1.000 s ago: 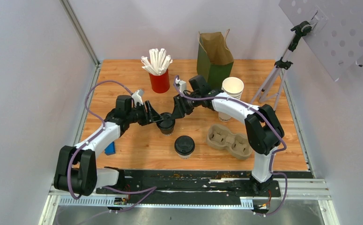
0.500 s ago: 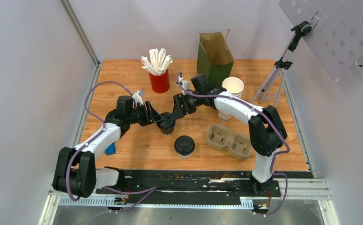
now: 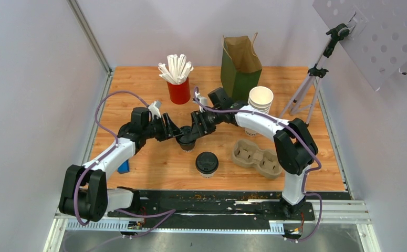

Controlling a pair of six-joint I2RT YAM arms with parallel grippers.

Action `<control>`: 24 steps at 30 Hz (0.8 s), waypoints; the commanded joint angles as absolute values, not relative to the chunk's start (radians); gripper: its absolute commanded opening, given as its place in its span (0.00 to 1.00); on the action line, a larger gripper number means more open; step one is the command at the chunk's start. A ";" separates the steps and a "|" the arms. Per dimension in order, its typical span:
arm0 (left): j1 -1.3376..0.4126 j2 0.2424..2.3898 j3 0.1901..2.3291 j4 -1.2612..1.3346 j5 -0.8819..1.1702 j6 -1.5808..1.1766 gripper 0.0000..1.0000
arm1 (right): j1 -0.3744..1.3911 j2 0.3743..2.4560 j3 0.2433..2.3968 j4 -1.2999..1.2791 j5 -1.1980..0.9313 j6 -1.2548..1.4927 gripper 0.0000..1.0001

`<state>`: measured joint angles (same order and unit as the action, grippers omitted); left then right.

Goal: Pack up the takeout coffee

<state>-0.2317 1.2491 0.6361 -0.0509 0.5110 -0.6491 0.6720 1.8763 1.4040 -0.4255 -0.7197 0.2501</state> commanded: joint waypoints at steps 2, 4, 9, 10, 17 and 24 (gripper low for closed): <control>-0.247 1.265 0.598 -0.157 0.451 -0.604 0.55 | 0.672 1.915 1.372 -0.369 -0.735 0.269 0.53; -0.246 1.267 0.597 -0.160 0.446 -0.600 0.55 | 0.672 1.915 1.339 -0.342 -0.731 0.278 0.46; -0.246 1.292 0.598 -0.153 0.448 -0.581 0.55 | 0.670 1.896 1.237 -0.273 -0.717 0.294 0.36; -0.247 1.294 0.594 -0.141 0.450 -0.581 0.55 | 0.669 1.889 1.213 -0.253 -0.712 0.298 0.36; -0.247 1.327 0.578 -0.063 0.487 -0.567 0.54 | 0.650 1.867 1.158 -0.203 -0.700 0.295 0.35; -0.246 1.371 0.641 -0.095 0.532 -0.439 0.53 | 0.639 1.791 1.353 -0.412 -0.646 0.182 0.55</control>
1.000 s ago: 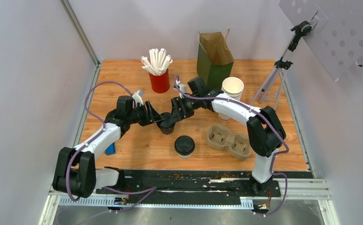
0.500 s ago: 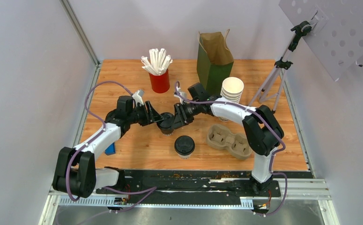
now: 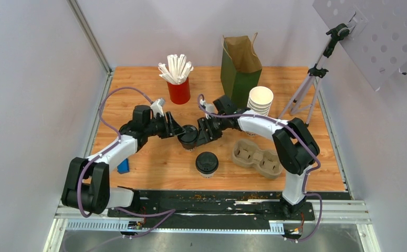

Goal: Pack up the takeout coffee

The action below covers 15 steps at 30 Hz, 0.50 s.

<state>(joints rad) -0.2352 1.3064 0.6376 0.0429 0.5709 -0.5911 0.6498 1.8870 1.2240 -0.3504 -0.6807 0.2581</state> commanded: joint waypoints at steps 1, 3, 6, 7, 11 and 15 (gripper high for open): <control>-0.245 1.382 0.652 -0.104 0.531 -0.428 0.53 | 0.633 1.790 1.374 -0.429 -0.637 0.172 0.58; -0.247 1.393 0.666 -0.101 0.539 -0.422 0.53 | 0.619 1.797 1.415 -0.476 -0.616 0.152 0.61; -0.247 1.401 0.680 -0.101 0.528 -0.413 0.53 | 0.608 1.812 1.456 -0.514 -0.620 0.136 0.62; -0.247 1.403 0.684 -0.104 0.522 -0.409 0.53 | 0.605 1.816 1.467 -0.515 -0.623 0.133 0.63; -0.247 1.406 0.684 -0.098 0.527 -0.405 0.53 | 0.599 1.829 1.515 -0.522 -0.652 0.131 0.62; -0.247 1.391 0.673 -0.073 0.539 -0.407 0.53 | 0.590 1.863 1.553 -0.492 -0.712 0.125 0.53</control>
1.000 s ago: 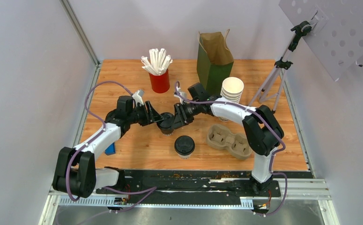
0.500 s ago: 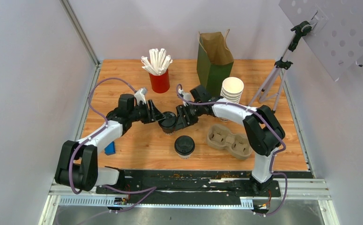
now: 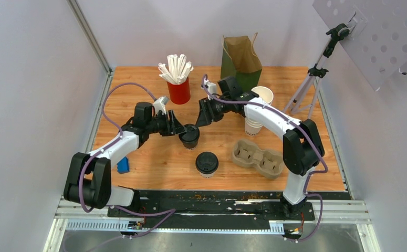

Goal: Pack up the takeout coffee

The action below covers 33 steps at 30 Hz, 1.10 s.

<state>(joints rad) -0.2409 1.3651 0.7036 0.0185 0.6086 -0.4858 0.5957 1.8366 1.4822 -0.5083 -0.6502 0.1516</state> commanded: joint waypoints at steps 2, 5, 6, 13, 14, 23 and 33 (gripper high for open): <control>-0.247 1.389 0.671 -0.069 0.537 -0.407 0.53 | 0.586 1.891 1.582 -0.497 -0.736 0.113 0.50; -0.247 1.389 0.675 -0.072 0.529 -0.411 0.53 | 0.587 1.940 1.630 -0.532 -0.771 0.089 0.49; -0.247 1.389 0.674 -0.071 0.529 -0.411 0.53 | 0.587 1.952 1.642 -0.542 -0.777 0.081 0.48; -0.250 1.393 0.668 -0.068 0.522 -0.418 0.53 | 0.587 2.014 1.662 -0.549 -0.807 0.064 0.45; -0.251 1.394 0.667 -0.066 0.521 -0.419 0.53 | 0.586 2.019 1.663 -0.548 -0.808 0.064 0.44; -0.256 1.392 0.644 -0.039 0.510 -0.449 0.53 | 0.567 2.039 1.605 -0.471 -0.796 0.115 0.27; -0.256 1.413 0.581 -0.038 0.447 -0.487 0.51 | 0.550 2.032 1.436 -0.418 -0.709 0.157 0.25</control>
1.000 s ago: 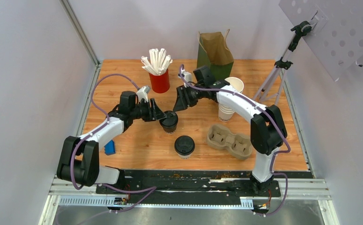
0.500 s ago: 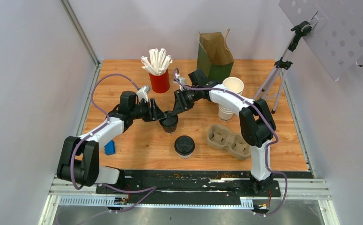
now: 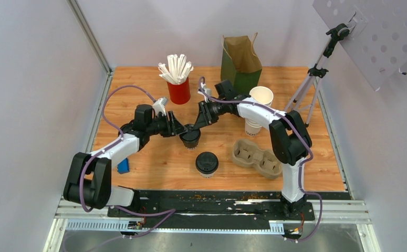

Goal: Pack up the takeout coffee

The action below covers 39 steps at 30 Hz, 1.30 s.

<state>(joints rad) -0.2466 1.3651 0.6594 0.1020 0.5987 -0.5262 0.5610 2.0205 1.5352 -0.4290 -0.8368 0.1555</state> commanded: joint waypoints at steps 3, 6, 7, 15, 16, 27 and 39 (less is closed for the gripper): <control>-0.258 1.412 0.541 -0.033 0.407 -0.505 0.51 | 0.545 2.018 1.365 -0.376 -0.685 0.180 0.25; -0.258 1.404 0.497 -0.006 0.390 -0.532 0.51 | 0.545 2.013 1.338 -0.362 -0.678 0.180 0.25; -0.259 1.398 0.489 -0.005 0.396 -0.541 0.51 | 0.545 2.009 1.338 -0.361 -0.681 0.176 0.25; -0.266 1.308 0.500 -0.005 0.468 -0.609 0.52 | 0.551 1.977 1.440 -0.384 -0.757 0.163 0.32; -0.266 1.298 0.500 0.017 0.472 -0.619 0.54 | 0.552 1.971 1.459 -0.390 -0.757 0.164 0.34; -0.265 1.216 0.531 0.028 0.499 -0.705 0.61 | 0.555 1.896 1.557 -0.483 -0.706 0.145 0.52; -0.265 1.103 0.543 -0.017 0.496 -0.761 0.72 | 0.648 1.825 1.583 -0.567 -0.579 0.125 0.46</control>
<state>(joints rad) -0.2615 1.1614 0.5327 0.0257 0.5114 -0.7502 0.6052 1.8935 1.5372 -0.5423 -0.6357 0.1436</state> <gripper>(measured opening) 0.683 0.464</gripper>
